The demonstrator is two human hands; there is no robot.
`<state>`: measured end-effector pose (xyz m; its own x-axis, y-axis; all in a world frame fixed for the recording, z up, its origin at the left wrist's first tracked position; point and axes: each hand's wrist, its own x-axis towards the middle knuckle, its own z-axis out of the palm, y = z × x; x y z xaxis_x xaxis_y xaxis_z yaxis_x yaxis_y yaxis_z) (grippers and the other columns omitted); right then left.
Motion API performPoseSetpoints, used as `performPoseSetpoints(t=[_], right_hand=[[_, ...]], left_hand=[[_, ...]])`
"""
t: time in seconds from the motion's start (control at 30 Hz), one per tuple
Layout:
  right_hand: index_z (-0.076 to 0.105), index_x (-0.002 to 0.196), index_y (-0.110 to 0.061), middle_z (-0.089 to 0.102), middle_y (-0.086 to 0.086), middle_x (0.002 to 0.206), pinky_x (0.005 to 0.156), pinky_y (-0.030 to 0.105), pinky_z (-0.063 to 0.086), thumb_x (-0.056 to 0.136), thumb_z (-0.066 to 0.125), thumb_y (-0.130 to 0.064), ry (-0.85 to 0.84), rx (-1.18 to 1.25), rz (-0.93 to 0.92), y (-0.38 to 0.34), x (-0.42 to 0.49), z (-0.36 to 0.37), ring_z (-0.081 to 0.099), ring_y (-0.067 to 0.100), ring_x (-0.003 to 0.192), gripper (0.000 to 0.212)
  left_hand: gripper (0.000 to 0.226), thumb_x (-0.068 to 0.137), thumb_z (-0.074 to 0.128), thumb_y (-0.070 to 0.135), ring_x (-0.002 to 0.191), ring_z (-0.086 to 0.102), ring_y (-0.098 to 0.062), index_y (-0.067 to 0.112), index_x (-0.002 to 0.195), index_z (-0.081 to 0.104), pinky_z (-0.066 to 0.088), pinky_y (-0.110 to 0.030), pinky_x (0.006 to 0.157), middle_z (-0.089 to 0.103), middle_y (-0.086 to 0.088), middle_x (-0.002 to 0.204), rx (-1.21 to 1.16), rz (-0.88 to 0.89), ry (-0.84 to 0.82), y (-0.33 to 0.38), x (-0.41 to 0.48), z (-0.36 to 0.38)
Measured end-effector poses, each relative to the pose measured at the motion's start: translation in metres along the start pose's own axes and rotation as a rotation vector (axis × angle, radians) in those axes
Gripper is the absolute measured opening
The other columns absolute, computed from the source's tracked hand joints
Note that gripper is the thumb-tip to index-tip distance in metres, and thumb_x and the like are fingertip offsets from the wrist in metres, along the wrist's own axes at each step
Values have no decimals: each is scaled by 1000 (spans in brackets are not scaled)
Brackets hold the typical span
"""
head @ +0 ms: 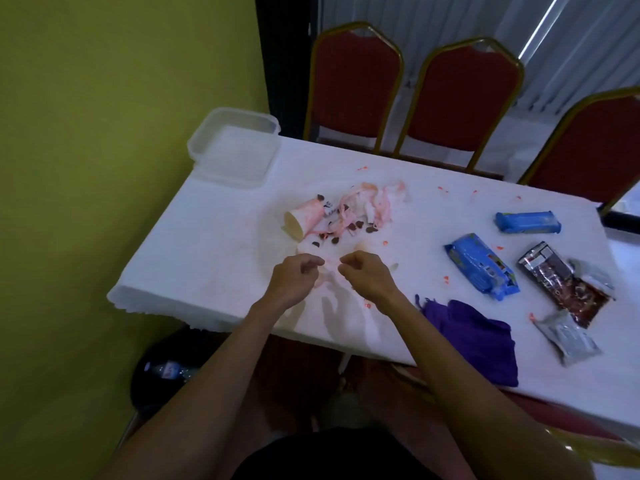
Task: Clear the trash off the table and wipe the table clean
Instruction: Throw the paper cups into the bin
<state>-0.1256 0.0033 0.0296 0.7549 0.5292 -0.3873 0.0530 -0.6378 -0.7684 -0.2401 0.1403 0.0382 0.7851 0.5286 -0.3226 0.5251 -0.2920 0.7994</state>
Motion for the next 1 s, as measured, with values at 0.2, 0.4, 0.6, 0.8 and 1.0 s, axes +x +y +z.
performPoseSetpoints(t=[0.2,0.4,0.6,0.8,1.0], right_hand=[[67,117,-20,63,-9,108,85,25,47,94,61,-32,30,-2,-15,11,24,-40,60,11,101,27],[69,113,-17,69,-3,117,94,30,49,93,62,-42,141,-36,5,27,40,-70,62,13,107,33],[59,124,-16,60,3,128,91,30,39,87,67,-47,137,-204,59,45,62,-56,52,23,121,49],[47,137,-19,47,5,143,105,42,43,82,73,-43,142,-381,83,59,80,-33,43,26,129,65],[43,139,-19,55,3,131,101,43,40,81,66,-62,192,-549,101,61,84,-26,52,23,117,76]], left_hand=[[32,95,52,15,110,59,-8,25,119,71,40,-11,79,66,4,128,73,14,-56,34,36,33],[30,95,54,15,116,61,-16,21,120,70,44,-23,88,64,1,131,87,20,-61,61,65,57],[29,94,55,17,117,61,-16,23,118,70,49,-37,104,63,1,133,11,-42,-41,74,86,55],[31,93,53,15,118,60,-17,22,118,70,49,-39,105,62,1,135,59,-27,-94,75,109,50],[35,94,56,15,124,57,-19,18,128,62,41,-23,96,61,-1,135,116,22,-77,71,140,29]])
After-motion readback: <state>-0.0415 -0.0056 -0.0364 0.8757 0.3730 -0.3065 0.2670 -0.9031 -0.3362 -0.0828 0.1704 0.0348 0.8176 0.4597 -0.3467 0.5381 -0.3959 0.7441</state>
